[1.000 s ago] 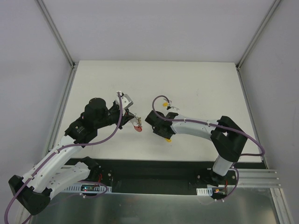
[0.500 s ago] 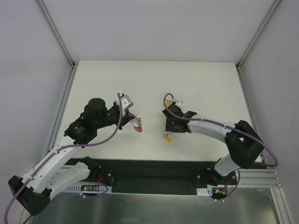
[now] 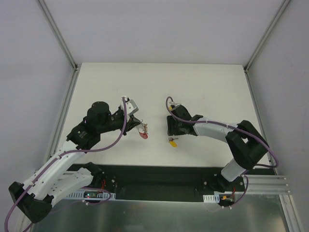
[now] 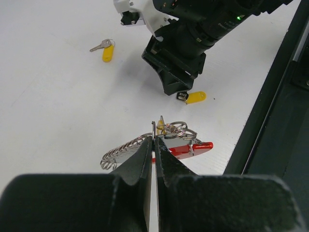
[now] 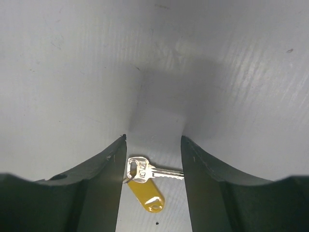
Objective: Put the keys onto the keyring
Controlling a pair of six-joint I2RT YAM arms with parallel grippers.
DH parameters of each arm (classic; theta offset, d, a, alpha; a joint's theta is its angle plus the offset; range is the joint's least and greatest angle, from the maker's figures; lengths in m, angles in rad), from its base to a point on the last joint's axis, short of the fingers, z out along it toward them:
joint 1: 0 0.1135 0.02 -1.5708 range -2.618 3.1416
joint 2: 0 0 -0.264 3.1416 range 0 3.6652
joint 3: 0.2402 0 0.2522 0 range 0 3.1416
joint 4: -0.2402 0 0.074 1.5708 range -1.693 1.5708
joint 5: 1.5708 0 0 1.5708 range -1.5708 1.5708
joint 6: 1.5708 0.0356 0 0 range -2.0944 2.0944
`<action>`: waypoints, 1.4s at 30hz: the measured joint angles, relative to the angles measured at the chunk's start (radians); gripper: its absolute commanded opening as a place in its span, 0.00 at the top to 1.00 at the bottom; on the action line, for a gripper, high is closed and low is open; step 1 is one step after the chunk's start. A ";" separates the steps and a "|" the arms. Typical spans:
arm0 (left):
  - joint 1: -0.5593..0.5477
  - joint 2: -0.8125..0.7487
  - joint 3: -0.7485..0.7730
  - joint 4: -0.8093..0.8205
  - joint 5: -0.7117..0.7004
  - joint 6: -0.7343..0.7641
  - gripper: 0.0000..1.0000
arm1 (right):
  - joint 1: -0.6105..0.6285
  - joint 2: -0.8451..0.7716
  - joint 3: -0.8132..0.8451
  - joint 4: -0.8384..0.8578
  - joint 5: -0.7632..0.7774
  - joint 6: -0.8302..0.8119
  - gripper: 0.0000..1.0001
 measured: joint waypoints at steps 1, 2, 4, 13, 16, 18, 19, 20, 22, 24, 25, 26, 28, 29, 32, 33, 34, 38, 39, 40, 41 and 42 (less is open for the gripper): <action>0.000 0.000 0.000 0.000 0.005 0.001 1.00 | 0.000 0.000 -0.004 0.008 -0.003 0.002 0.49; 0.000 0.000 0.000 0.000 0.013 0.004 1.00 | -0.001 -0.003 -0.012 0.027 -0.014 0.006 0.49; 0.000 0.000 0.000 0.001 0.027 0.012 1.00 | -0.002 -0.013 -0.032 0.058 -0.024 0.021 0.49; 0.000 0.003 -0.002 0.013 0.130 0.050 1.00 | 0.063 -0.116 -0.150 0.110 -0.027 0.148 0.48; 0.000 0.006 -0.008 0.027 0.174 0.071 1.00 | 0.103 -0.140 -0.172 0.107 -0.009 0.210 0.48; 0.000 0.006 -0.016 0.038 0.200 0.086 1.00 | 0.130 -0.156 -0.188 0.107 0.010 0.253 0.48; -0.001 0.006 -0.023 0.042 0.215 0.100 1.00 | 0.145 -0.164 -0.196 0.107 0.023 0.278 0.48; -0.001 0.006 -0.030 0.044 0.230 0.109 1.00 | 0.161 -0.172 -0.203 0.107 0.037 0.302 0.48; -0.002 0.006 -0.042 0.045 0.254 0.133 1.00 | 0.193 -0.187 -0.216 0.104 0.063 0.350 0.47; -0.002 0.006 -0.053 0.048 0.286 0.158 1.00 | 0.224 -0.196 -0.223 0.098 0.084 0.384 0.46; -0.003 0.006 -0.056 0.047 0.294 0.169 1.00 | 0.241 -0.198 -0.224 0.094 0.097 0.399 0.46; -0.003 0.006 -0.060 0.050 0.309 0.181 1.00 | 0.259 -0.200 -0.224 0.092 0.111 0.411 0.46; -0.005 0.004 -0.065 0.051 0.331 0.202 1.00 | 0.289 -0.205 -0.224 0.085 0.132 0.423 0.45; -0.009 0.003 -0.068 0.051 0.338 0.211 1.00 | 0.304 -0.210 -0.224 0.082 0.145 0.425 0.45; -0.015 -0.003 -0.076 0.052 0.361 0.236 1.00 | 0.338 -0.250 -0.224 0.072 0.188 0.417 0.45; -0.016 -0.007 -0.077 0.052 0.366 0.243 1.00 | 0.345 -0.274 -0.224 0.070 0.209 0.405 0.45; -0.016 -0.011 -0.081 0.053 0.370 0.253 1.00 | 0.349 -0.304 -0.227 0.072 0.231 0.394 0.44; -0.016 -0.024 -0.092 0.055 0.390 0.283 1.00 | 0.351 -0.468 -0.290 0.122 0.321 0.328 0.44; -0.016 -0.025 -0.094 0.055 0.392 0.288 1.00 | 0.351 -0.511 -0.312 0.134 0.341 0.307 0.44; -0.016 -0.026 -0.096 0.055 0.393 0.292 1.00 | 0.351 -0.556 -0.337 0.146 0.363 0.283 0.44; -0.016 -0.026 -0.098 0.056 0.395 0.298 1.00 | 0.351 -0.588 -0.354 0.154 0.381 0.264 0.44; -0.016 -0.026 -0.100 0.057 0.397 0.302 1.00 | 0.351 -0.626 -0.372 0.164 0.401 0.235 0.44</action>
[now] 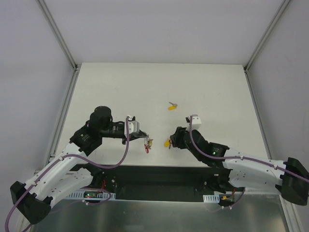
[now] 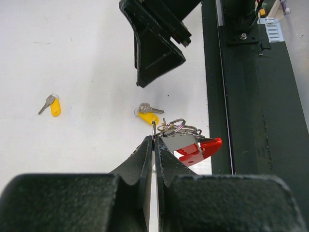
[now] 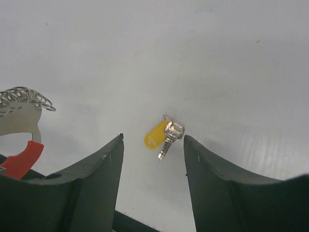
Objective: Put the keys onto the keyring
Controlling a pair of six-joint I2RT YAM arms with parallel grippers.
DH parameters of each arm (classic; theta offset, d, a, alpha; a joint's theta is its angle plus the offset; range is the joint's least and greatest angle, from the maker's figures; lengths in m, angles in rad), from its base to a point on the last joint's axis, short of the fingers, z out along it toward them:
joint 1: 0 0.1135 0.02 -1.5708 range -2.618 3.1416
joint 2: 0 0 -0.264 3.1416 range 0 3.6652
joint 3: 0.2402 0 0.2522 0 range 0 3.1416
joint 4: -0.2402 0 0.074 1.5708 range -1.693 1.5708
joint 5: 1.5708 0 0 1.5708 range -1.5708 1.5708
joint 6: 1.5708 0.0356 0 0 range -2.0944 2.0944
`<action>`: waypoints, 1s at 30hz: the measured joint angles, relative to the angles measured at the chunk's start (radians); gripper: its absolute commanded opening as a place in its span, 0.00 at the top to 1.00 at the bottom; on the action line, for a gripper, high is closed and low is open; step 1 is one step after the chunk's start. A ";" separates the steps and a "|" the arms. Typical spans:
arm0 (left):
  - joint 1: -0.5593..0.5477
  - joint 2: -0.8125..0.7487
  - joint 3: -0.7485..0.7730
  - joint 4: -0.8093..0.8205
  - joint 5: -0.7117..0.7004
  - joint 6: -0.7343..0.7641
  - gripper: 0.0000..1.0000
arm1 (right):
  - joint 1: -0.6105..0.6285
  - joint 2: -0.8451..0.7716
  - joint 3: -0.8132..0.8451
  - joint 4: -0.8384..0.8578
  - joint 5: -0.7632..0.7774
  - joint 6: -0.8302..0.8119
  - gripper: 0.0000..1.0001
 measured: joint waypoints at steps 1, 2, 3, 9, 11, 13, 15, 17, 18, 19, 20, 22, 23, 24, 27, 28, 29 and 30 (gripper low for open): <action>0.000 0.000 -0.002 0.000 0.003 0.004 1.00 | 0.000 -0.032 -0.013 0.004 0.017 -0.027 0.44; -0.002 0.000 -0.004 0.000 0.006 0.007 1.00 | -0.002 -0.064 -0.021 0.005 0.035 -0.054 0.43; -0.005 0.002 -0.004 0.000 0.011 0.010 1.00 | -0.005 -0.092 -0.026 0.009 0.053 -0.084 0.43; -0.012 0.042 -0.004 0.002 0.025 0.012 1.00 | -0.055 -0.273 -0.110 0.141 0.089 -0.270 0.35; -0.013 0.061 -0.004 0.002 0.025 0.012 1.00 | -0.093 -0.331 -0.150 0.201 0.079 -0.332 0.32; -0.013 0.073 -0.004 0.002 0.024 0.012 1.00 | -0.150 -0.353 -0.159 0.224 0.050 -0.370 0.25; -0.013 0.087 -0.004 0.003 0.024 0.012 1.00 | -0.244 -0.355 -0.153 0.226 -0.014 -0.395 0.25; -0.017 0.100 -0.004 0.003 0.024 0.011 1.00 | -0.332 -0.344 -0.135 0.206 -0.092 -0.410 0.19; -0.019 0.107 -0.004 0.003 0.025 0.011 1.00 | -0.369 -0.339 -0.125 0.198 -0.136 -0.415 0.19; -0.021 0.114 -0.004 0.003 0.026 0.011 1.00 | -0.410 -0.336 -0.116 0.194 -0.189 -0.422 0.21; -0.026 0.117 -0.004 0.003 0.027 0.011 1.00 | -0.432 -0.336 -0.113 0.194 -0.227 -0.435 0.22; -0.026 0.123 -0.004 0.004 0.031 0.011 1.00 | -0.469 -0.334 -0.112 0.206 -0.315 -0.467 0.24; -0.026 0.124 -0.004 0.004 0.031 0.011 1.00 | -0.479 -0.329 -0.113 0.216 -0.361 -0.484 0.25; -0.026 0.124 -0.004 0.004 0.031 0.011 1.00 | -0.483 -0.322 -0.119 0.239 -0.404 -0.503 0.26; -0.026 0.126 -0.004 0.005 0.031 0.011 1.00 | -0.487 -0.282 -0.144 0.304 -0.513 -0.558 0.37; -0.026 0.127 -0.004 0.005 0.031 0.010 1.00 | -0.487 -0.258 -0.150 0.321 -0.553 -0.578 0.46; -0.026 0.130 -0.004 0.005 0.031 0.010 1.00 | -0.487 -0.227 -0.152 0.331 -0.594 -0.595 0.48; -0.026 0.134 -0.004 0.005 0.030 0.010 1.00 | -0.487 -0.196 -0.153 0.340 -0.632 -0.612 0.50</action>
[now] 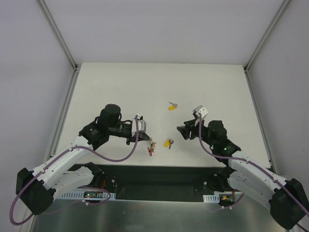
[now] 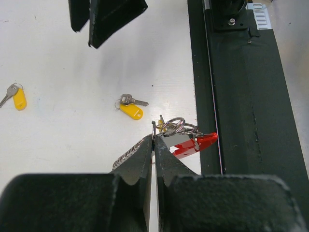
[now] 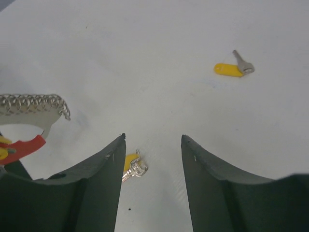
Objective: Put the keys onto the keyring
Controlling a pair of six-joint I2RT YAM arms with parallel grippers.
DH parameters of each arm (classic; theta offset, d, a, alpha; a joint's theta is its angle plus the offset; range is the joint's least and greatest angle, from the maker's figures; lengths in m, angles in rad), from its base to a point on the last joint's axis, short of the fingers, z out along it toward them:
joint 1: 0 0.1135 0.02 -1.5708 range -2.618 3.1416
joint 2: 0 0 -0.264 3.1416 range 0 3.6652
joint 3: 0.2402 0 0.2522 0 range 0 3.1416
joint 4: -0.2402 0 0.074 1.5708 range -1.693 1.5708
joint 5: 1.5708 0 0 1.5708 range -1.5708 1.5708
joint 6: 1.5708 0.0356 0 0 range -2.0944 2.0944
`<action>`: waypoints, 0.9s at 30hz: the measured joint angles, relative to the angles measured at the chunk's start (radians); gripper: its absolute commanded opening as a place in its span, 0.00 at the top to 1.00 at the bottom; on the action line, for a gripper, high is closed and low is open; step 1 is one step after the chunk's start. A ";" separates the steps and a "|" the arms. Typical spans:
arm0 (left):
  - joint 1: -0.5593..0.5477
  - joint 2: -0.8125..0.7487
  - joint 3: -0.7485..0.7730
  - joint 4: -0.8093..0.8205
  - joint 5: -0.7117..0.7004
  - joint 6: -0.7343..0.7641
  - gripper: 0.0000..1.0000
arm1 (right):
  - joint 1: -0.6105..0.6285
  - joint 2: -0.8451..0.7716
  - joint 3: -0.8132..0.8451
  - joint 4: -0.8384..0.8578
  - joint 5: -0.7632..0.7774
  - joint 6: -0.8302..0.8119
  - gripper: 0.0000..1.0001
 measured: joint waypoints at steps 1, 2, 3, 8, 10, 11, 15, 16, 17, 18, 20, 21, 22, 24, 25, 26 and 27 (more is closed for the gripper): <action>0.000 0.003 0.000 0.000 -0.001 0.000 1.00 | 0.000 0.023 -0.001 0.004 -0.028 -0.012 0.51; 0.000 0.004 0.000 0.000 -0.006 0.000 1.00 | 0.000 0.048 -0.001 0.009 -0.058 -0.022 0.53; 0.000 0.005 0.000 0.000 -0.012 -0.001 1.00 | 0.000 0.077 -0.001 0.020 -0.084 -0.036 0.54; 0.000 0.004 0.000 0.003 -0.019 -0.001 1.00 | 0.000 0.231 0.001 0.042 -0.165 -0.076 0.66; 0.000 0.004 0.000 0.003 -0.021 -0.001 1.00 | 0.000 0.306 0.001 0.077 -0.186 -0.076 0.71; 0.000 0.004 0.000 0.003 -0.021 -0.001 1.00 | 0.000 0.346 0.001 0.101 -0.193 -0.072 0.73; 0.000 0.004 0.000 0.003 -0.032 -0.001 1.00 | 0.000 0.499 0.001 0.204 -0.238 -0.053 0.76; 0.000 0.004 0.000 0.003 -0.037 -0.001 1.00 | 0.000 0.518 0.000 0.217 -0.246 -0.047 0.76; 0.000 0.004 0.000 0.003 -0.039 -0.001 1.00 | 0.000 0.535 0.000 0.232 -0.256 -0.041 0.76; 0.000 0.004 0.000 0.003 -0.041 -0.001 1.00 | 0.000 0.544 0.000 0.247 -0.262 -0.037 0.76; 0.000 0.005 0.000 0.003 -0.042 -0.001 1.00 | 0.000 0.549 0.000 0.272 -0.268 -0.035 0.78; 0.000 0.006 0.000 0.003 -0.043 -0.001 1.00 | 0.000 0.550 0.000 0.285 -0.270 -0.032 0.79; 0.000 0.008 0.000 0.003 -0.043 -0.001 1.00 | 0.001 0.554 0.000 0.294 -0.271 -0.031 0.81; -0.003 0.015 0.000 0.003 -0.044 -0.002 1.00 | 0.002 0.570 0.001 0.314 -0.273 -0.027 0.83; -0.005 0.018 0.000 0.004 -0.044 -0.002 1.00 | 0.003 0.578 0.001 0.316 -0.274 -0.026 0.85; -0.006 0.021 0.000 0.003 -0.044 -0.002 1.00 | 0.004 0.587 0.002 0.315 -0.274 -0.021 0.88; -0.007 0.023 0.000 0.003 -0.044 -0.002 1.00 | 0.005 0.593 0.003 0.314 -0.274 -0.018 0.89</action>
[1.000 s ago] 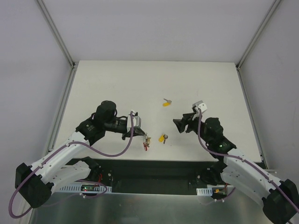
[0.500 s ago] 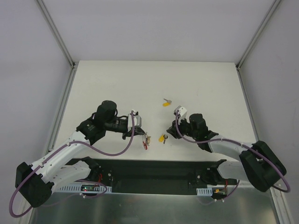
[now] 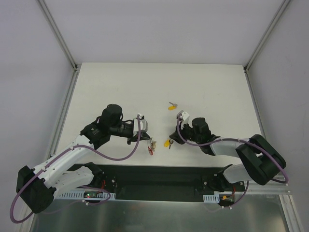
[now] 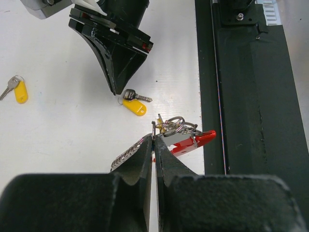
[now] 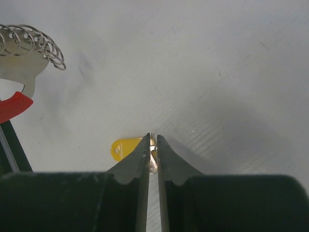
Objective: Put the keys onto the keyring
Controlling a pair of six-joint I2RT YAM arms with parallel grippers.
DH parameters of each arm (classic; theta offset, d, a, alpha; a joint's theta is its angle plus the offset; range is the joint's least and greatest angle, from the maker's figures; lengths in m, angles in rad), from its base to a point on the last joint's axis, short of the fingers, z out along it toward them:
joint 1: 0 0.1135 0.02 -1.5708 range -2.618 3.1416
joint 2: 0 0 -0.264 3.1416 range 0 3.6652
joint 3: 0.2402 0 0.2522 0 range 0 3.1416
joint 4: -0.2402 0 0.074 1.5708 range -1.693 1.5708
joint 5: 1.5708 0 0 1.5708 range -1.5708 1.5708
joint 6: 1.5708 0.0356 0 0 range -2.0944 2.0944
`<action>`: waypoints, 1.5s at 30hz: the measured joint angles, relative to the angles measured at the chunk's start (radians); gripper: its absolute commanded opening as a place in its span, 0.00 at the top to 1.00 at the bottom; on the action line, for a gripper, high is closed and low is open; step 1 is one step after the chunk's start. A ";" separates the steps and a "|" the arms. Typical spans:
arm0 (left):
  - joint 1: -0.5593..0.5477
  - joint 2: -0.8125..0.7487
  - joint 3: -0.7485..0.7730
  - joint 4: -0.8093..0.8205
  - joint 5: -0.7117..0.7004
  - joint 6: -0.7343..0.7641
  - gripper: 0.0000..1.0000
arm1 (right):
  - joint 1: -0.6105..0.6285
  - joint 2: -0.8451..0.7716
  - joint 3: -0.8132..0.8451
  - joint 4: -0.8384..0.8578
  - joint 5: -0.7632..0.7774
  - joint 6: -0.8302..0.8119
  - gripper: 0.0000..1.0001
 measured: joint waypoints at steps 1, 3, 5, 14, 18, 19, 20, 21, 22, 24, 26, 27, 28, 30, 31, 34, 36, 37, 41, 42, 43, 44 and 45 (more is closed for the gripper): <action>-0.004 0.000 0.000 0.000 0.000 0.000 1.00 | 0.003 0.005 0.003 -0.006 0.000 0.005 0.89; -0.005 0.000 0.000 0.000 0.000 0.000 1.00 | 0.011 0.006 0.007 -0.016 0.005 0.010 0.89; -0.005 0.000 0.000 0.000 -0.001 0.000 1.00 | 0.022 0.005 0.010 -0.022 0.012 0.013 0.89; -0.006 0.000 0.000 0.001 -0.001 0.000 1.00 | 0.037 0.002 0.029 -0.084 0.038 0.030 0.89; -0.006 0.001 0.000 0.001 -0.002 0.000 1.00 | 0.042 0.002 0.031 -0.095 0.055 0.034 0.89; -0.006 0.001 0.000 0.001 -0.002 0.000 1.00 | 0.042 0.002 0.032 -0.099 0.059 0.035 0.89; -0.006 0.002 0.000 0.001 -0.002 0.000 1.00 | 0.042 0.002 0.034 -0.104 0.061 0.035 0.89; -0.006 0.002 0.000 0.001 -0.002 0.000 1.00 | 0.043 0.002 0.036 -0.110 0.063 0.035 0.89; -0.006 0.003 0.000 0.001 -0.002 0.000 1.00 | 0.044 0.002 0.039 -0.114 0.065 0.035 0.89; -0.006 0.005 0.000 0.001 -0.002 0.000 1.00 | 0.045 0.002 0.043 -0.121 0.068 0.036 0.89; -0.006 0.007 0.000 0.001 -0.002 0.000 1.00 | 0.047 0.003 0.049 -0.129 0.069 0.036 0.89; -0.006 0.007 0.000 0.001 -0.002 0.000 1.00 | 0.048 0.004 0.053 -0.134 0.070 0.036 0.89; -0.006 0.007 0.000 0.001 -0.002 0.000 1.00 | 0.049 0.006 0.056 -0.137 0.071 0.036 0.89; -0.006 0.007 0.000 0.001 -0.002 0.000 1.00 | 0.051 0.012 0.064 -0.144 0.072 0.036 0.89; -0.006 0.007 0.000 0.001 -0.003 0.000 1.00 | 0.052 0.015 0.067 -0.146 0.073 0.036 0.89; -0.006 0.007 0.000 0.001 -0.003 0.000 1.00 | 0.056 0.021 0.072 -0.150 0.080 0.036 0.89; -0.008 0.007 0.000 0.001 -0.003 0.000 1.00 | 0.058 0.023 0.076 -0.157 0.088 0.037 0.89; -0.011 0.007 0.000 0.001 -0.004 0.000 1.00 | 0.058 0.024 0.076 -0.159 0.091 0.037 0.89; -0.012 0.007 0.000 0.001 -0.004 0.000 1.00 | 0.061 0.027 0.078 -0.172 0.104 0.039 0.89; -0.012 0.007 0.000 0.002 -0.004 0.000 1.00 | 0.063 0.027 0.078 -0.174 0.108 0.039 0.89; -0.012 0.007 0.000 0.002 -0.004 0.000 1.00 | 0.063 0.027 0.078 -0.175 0.112 0.039 0.89; -0.012 0.007 0.000 0.002 -0.004 0.000 1.00 | 0.064 0.027 0.078 -0.176 0.116 0.040 0.89; -0.012 0.007 0.000 0.002 -0.004 0.000 1.00 | 0.065 0.027 0.078 -0.177 0.117 0.040 0.89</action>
